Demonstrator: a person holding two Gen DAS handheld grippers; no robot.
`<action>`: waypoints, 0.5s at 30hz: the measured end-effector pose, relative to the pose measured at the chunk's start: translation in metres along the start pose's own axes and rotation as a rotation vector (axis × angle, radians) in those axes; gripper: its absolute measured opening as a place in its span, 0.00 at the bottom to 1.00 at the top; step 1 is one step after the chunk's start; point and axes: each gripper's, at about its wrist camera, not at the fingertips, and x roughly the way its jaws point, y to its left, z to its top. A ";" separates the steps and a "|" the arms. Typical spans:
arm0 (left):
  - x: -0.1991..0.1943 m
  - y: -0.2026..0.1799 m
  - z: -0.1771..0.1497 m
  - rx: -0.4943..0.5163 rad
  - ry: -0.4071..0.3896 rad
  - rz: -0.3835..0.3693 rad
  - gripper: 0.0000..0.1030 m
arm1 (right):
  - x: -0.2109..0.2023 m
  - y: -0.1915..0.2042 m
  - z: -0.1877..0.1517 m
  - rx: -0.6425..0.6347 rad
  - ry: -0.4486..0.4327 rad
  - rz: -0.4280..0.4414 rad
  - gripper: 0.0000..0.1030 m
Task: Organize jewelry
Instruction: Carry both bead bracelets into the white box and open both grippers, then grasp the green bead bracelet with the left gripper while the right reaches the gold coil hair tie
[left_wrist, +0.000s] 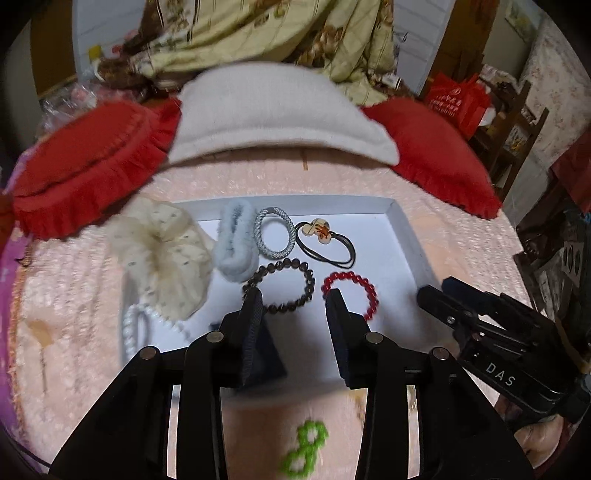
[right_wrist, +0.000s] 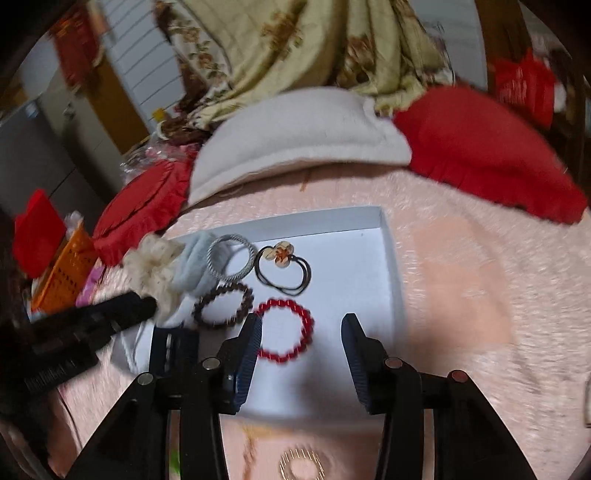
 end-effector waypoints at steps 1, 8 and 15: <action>-0.010 0.001 -0.007 0.002 -0.013 0.003 0.34 | -0.010 0.001 -0.007 -0.018 -0.007 -0.002 0.42; -0.043 0.004 -0.079 0.002 -0.029 -0.001 0.34 | -0.032 -0.012 -0.075 -0.033 0.044 0.016 0.42; 0.008 -0.005 -0.125 0.023 0.105 0.003 0.34 | -0.010 -0.013 -0.104 -0.062 0.086 -0.026 0.36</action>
